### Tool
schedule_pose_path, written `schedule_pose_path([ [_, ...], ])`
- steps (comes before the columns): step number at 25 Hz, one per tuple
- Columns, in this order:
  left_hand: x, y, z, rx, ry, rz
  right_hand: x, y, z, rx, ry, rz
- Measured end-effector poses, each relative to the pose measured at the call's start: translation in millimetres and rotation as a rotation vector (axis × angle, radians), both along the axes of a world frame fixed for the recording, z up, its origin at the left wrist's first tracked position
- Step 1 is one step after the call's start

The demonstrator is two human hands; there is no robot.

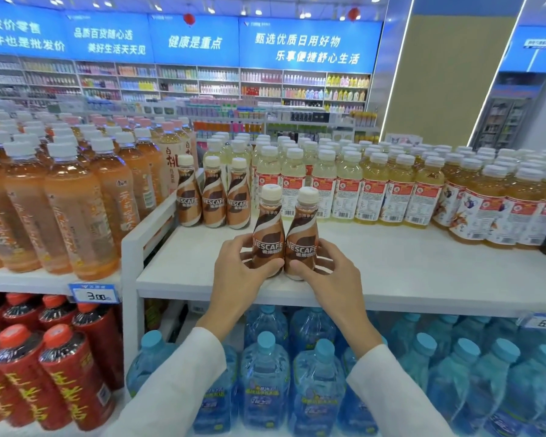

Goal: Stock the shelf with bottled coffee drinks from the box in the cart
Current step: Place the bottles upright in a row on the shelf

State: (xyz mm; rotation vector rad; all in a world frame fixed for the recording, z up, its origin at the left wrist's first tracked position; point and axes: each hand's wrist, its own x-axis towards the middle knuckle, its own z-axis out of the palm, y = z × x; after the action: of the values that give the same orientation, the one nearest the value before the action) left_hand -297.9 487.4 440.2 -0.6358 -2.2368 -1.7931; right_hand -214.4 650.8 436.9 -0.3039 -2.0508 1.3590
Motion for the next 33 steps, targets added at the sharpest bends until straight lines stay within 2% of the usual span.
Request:
schedule_pose_path([
  [6, -2, 5, 0, -0.054, 0.04, 0.113, -8, 4, 2, 0.022, -0.036, 0.016],
  [9, -18, 20, 10, -0.072, -0.001, 0.127, -27, 11, 12, 0.079, -0.09, -0.004],
  [13, -49, 47, 21, -0.053, -0.083, 0.198, -65, 22, 25, 0.033, -0.13, 0.042],
  [21, -95, 83, 15, 0.041, -0.118, 0.329, -125, 34, 21, -0.034, -0.091, 0.07],
  [33, -108, 89, 13, 0.039, -0.118, 0.361, -151, 45, 9, 0.048, -0.059, 0.04],
])
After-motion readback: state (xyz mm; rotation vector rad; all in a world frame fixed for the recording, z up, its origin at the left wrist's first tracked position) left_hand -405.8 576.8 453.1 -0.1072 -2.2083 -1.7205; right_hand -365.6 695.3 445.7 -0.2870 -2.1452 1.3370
